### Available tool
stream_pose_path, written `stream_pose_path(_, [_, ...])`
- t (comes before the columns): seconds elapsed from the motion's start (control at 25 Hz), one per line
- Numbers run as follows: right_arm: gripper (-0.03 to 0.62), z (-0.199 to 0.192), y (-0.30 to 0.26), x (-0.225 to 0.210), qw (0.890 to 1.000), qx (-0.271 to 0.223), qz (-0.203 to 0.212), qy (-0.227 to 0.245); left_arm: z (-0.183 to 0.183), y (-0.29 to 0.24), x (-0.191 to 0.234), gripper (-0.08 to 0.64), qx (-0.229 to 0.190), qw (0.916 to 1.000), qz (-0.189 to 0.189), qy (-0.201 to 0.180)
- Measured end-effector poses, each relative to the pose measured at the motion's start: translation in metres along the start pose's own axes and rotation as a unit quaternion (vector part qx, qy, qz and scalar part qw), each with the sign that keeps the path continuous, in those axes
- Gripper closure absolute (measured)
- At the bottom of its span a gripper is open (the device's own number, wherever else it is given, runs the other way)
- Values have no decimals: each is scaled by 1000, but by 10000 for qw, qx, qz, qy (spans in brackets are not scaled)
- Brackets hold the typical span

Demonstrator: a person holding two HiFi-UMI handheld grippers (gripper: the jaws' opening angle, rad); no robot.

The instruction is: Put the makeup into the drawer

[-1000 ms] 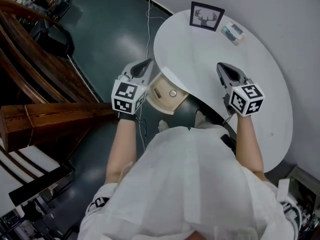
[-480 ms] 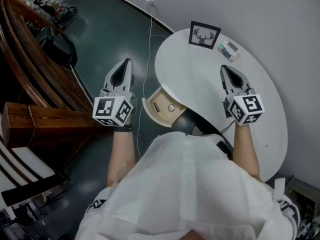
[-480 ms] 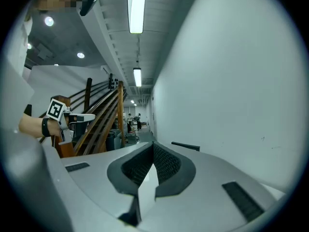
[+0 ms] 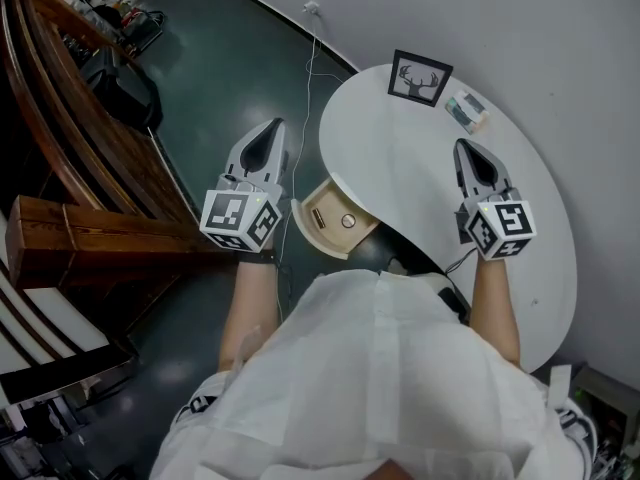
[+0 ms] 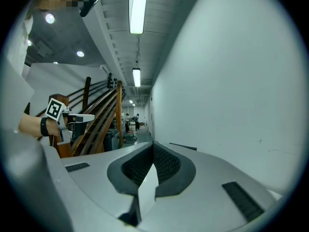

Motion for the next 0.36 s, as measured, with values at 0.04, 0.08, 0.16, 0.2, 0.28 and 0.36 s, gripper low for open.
stream_pose_path(0.04, [583,0,2,0,10000,4,-17,-2,0,-1,-1,538,-1,10000,-20,8])
stream_pose_path(0.08, [583,0,3,-1,10000,5,-39,-9,0,-3,-3,538,-2,10000,-43,14])
stream_pose_path(0.16, [583,-2,6,-4,10000,7,-82,-27,0,-6,-7,538,2,10000,-92,5])
stream_pose_path(0.2, [583,-2,8,-5,9999,7,-99,-31,-1,-7,-9,538,9,9999,-115,-12])
stream_pose_path(0.28, [583,-3,10,-8,9999,4,-128,-39,-2,-9,-13,538,28,9999,-161,-46])
stream_pose_path(0.36, [583,-4,12,-10,9999,1,-151,-48,-3,-11,-17,538,47,9998,-208,-66])
Point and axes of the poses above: the fingertips, and each gripper's own axes: y backward along the fingers, x to its left, z out of its top, the point moved 7 cm from there along y, backward along the fingers, and after that the axes turned 13 degrees about z, right-handed, at the moved point
